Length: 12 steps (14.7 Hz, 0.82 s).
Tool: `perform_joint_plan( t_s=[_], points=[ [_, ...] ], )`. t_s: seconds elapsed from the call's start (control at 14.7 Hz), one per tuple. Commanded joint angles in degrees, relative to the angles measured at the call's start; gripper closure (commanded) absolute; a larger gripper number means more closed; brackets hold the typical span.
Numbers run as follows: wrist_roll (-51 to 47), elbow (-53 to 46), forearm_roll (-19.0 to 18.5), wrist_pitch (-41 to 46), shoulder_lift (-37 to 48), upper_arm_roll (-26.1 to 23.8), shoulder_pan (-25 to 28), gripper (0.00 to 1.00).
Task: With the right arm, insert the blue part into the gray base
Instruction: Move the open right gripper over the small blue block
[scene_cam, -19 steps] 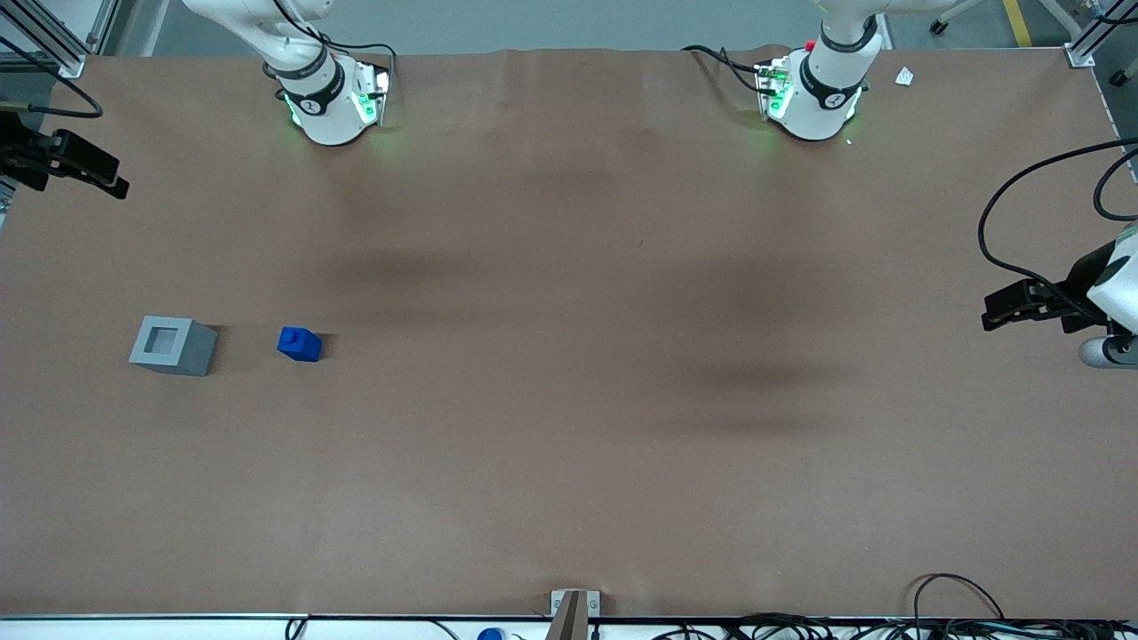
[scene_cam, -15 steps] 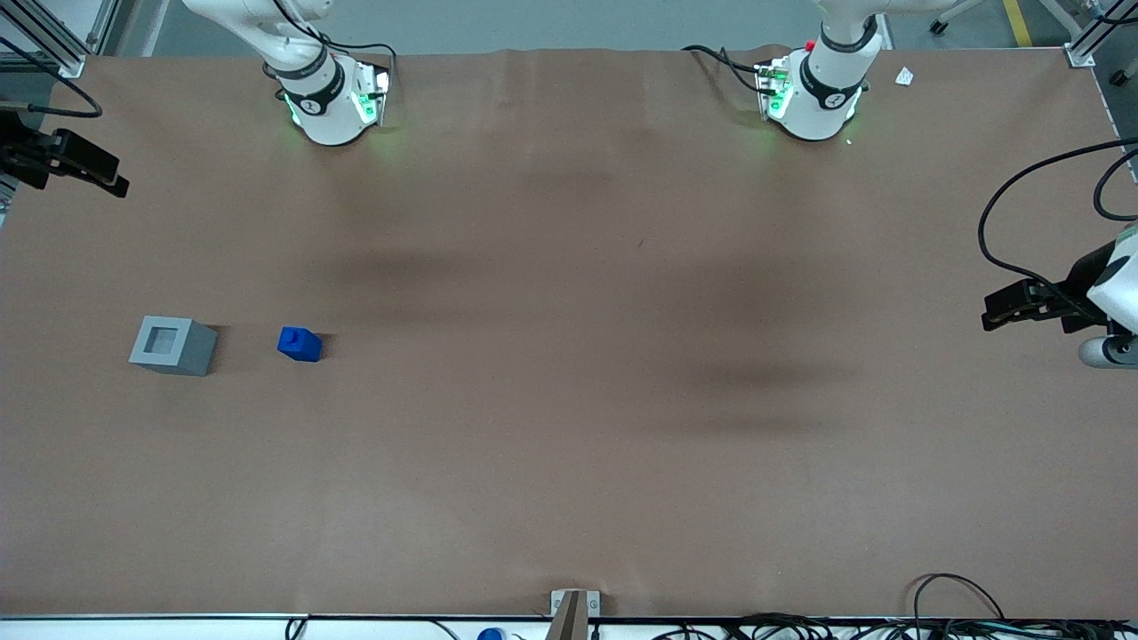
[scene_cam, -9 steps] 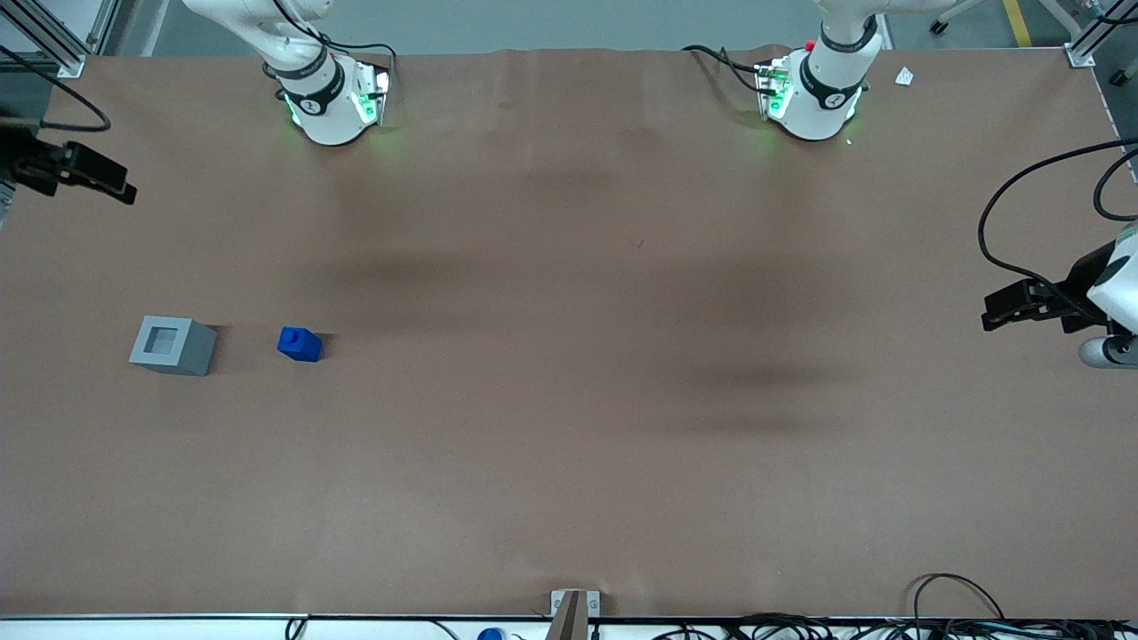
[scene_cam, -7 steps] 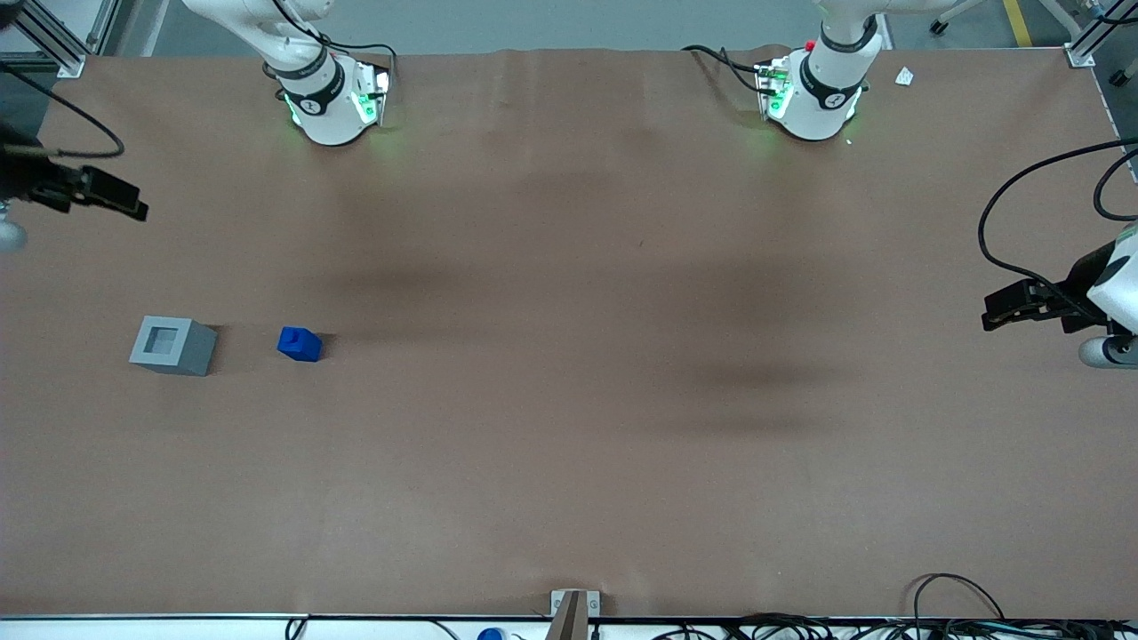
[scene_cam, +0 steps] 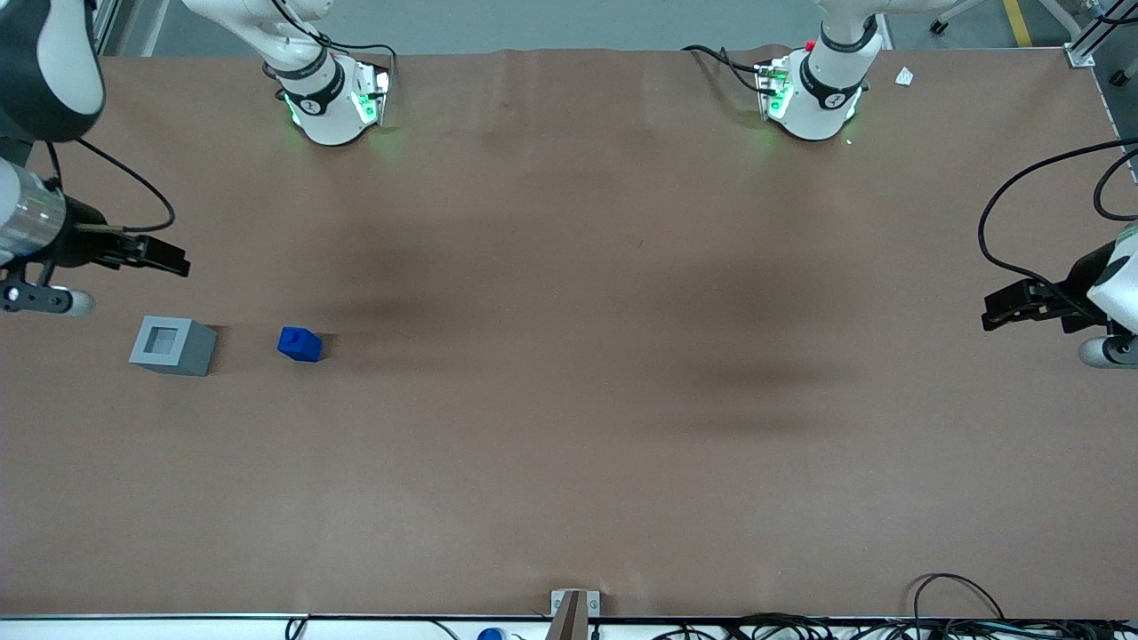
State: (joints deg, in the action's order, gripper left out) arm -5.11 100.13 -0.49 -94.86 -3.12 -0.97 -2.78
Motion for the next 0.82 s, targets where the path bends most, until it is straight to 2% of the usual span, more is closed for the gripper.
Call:
perform_joint_plan(
  t_s=[0.0, 0.27, 0.61, 0.75],
  points=[
    [-0.3, 5.9, -0.6, -5.8, -0.2, -0.3, 0.8, 0.00],
    [-1.1, 8.0, -0.6, -11.7, -6.0, -0.3, 1.1, 0.00],
    [-1.4, 19.6, -0.2, -28.0, -7.0, -0.3, 1.6, 0.00],
    [-1.4, 21.4, -0.2, -31.4, -9.1, -0.3, 2.0, 0.00]
  ],
)
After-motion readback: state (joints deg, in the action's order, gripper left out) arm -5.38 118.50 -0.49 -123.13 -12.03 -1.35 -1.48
